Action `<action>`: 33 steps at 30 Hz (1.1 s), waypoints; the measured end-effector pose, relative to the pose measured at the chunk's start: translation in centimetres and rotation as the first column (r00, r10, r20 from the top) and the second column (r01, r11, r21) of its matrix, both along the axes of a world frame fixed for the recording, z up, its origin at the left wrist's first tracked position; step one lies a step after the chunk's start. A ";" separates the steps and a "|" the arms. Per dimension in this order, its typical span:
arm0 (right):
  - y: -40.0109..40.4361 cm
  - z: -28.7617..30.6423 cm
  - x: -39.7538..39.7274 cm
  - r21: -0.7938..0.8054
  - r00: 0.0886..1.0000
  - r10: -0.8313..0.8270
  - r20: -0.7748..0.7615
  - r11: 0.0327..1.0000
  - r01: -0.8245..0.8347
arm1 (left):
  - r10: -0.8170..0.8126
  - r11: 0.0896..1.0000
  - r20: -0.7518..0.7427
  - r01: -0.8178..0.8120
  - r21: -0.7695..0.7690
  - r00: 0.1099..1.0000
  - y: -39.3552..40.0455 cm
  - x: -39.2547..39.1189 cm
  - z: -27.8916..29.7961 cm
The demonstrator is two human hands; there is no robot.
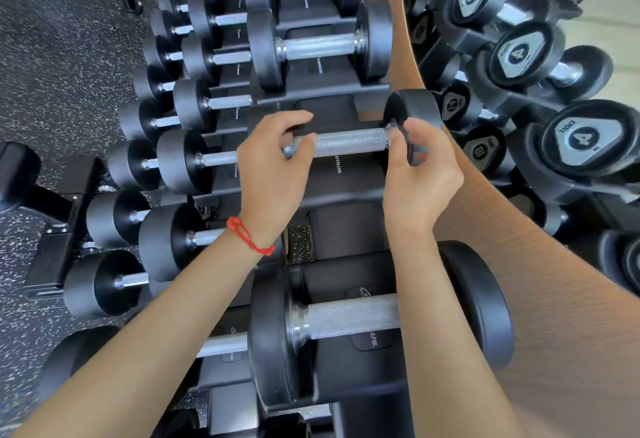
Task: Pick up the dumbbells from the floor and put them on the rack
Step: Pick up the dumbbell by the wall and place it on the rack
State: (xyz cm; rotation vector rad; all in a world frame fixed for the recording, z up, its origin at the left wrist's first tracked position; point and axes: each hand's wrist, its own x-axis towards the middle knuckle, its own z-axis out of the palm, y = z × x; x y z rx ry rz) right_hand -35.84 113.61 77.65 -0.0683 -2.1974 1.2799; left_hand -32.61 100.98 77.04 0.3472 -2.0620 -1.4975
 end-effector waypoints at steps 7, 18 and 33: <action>0.6 -0.9 -0.7 0.123 0.991 -0.108 0.085 0.988 0.097 | 0.189 0.977 0.104 -0.176 -0.117 0.977 -1.5 0.7 -2.2; 0.8 -1.1 -1.6 0.051 0.968 -0.183 0.174 0.983 0.177 | 0.263 0.965 0.163 -0.256 -0.061 0.951 -1.1 0.6 -2.6; 0.5 -1.2 -1.2 0.053 0.968 -0.177 0.179 0.984 0.171 | 0.255 0.967 0.214 -0.250 -0.052 0.943 -1.7 1.2 -2.2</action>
